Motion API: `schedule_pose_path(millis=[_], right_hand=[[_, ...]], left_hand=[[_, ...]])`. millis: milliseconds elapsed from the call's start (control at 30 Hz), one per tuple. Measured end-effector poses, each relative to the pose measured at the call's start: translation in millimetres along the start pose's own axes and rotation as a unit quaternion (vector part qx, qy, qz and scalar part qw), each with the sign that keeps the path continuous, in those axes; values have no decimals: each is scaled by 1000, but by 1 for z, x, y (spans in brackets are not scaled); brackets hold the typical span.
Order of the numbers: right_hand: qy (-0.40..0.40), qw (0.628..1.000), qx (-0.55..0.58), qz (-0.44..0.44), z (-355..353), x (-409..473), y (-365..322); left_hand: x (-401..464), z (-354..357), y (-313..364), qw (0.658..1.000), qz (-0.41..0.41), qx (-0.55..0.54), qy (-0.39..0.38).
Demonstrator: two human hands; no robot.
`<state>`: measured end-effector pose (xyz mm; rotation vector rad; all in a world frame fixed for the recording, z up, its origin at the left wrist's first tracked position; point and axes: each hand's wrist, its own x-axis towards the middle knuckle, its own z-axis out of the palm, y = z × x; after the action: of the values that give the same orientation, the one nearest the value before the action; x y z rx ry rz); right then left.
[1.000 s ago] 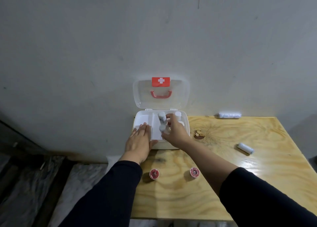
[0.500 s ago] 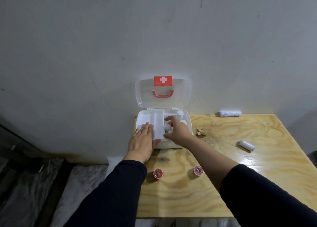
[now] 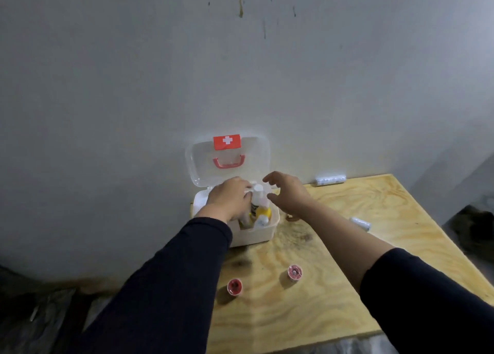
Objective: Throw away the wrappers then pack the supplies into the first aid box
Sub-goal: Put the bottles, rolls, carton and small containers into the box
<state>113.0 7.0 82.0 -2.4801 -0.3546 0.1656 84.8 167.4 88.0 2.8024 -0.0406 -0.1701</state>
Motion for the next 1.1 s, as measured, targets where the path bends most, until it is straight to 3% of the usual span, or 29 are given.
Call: schedule_pose_path(millis=[233, 400, 533, 733, 1100], right_hand=[[30, 991, -36, 126, -41, -30, 93], [16, 981, -71, 182, -55, -44, 167], [-10, 977, -89, 191, -55, -41, 215], [-74, 982, -106, 135, -47, -17, 259], [-78, 962, -259, -46, -51, 72, 258]], left_hand=[[33, 32, 75, 995, 70, -7, -65], [49, 67, 112, 989, 64, -31, -129], [63, 92, 131, 989, 50, -24, -138], [78, 118, 149, 988, -19, -45, -143], [102, 132, 146, 985, -122, -61, -106]])
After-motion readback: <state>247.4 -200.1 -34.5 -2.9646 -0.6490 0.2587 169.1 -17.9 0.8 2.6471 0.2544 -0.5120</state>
